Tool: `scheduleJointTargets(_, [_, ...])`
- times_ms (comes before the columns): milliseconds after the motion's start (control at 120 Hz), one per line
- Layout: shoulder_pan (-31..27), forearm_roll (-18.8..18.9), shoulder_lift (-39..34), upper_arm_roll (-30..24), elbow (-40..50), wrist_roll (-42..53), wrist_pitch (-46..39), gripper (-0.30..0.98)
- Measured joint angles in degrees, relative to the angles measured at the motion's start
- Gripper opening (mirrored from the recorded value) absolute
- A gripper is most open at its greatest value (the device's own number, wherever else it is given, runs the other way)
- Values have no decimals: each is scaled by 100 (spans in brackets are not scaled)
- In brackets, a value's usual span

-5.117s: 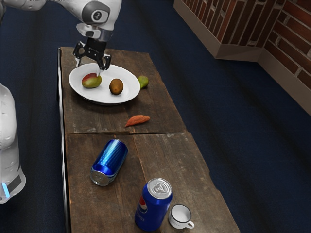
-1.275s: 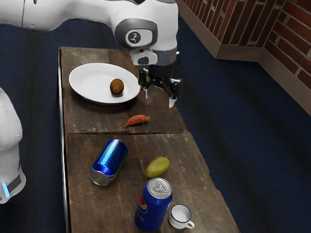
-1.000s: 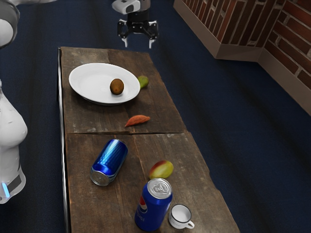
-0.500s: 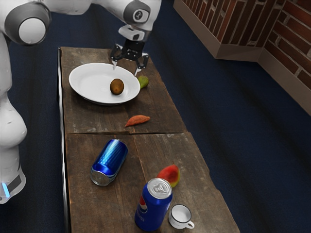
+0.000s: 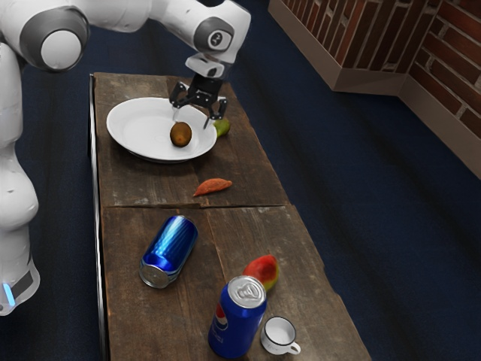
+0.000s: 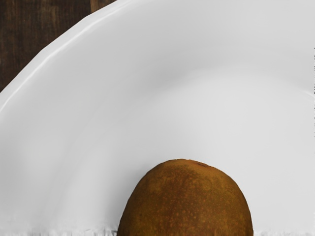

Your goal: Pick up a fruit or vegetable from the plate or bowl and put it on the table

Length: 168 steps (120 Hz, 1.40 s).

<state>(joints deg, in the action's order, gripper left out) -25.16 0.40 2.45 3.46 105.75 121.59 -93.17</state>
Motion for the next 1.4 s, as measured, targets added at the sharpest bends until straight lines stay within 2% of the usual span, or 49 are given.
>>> scheduleJointTargets(167, [-563,-11,4,55,-15,-52,-139,69])
scheduleJointTargets(275, [-684,-27,-19,60,-5,-79,-179,69])
scheduleJointTargets(733, [91,-78,-461,73,424,-140,-151,69])
scheduleJointTargets(1142, [-294,-126,-476,198,640,-110,-235,69])
scheduleJointTargets(1400, [310,-212,-818,221,818,-98,-254,69])
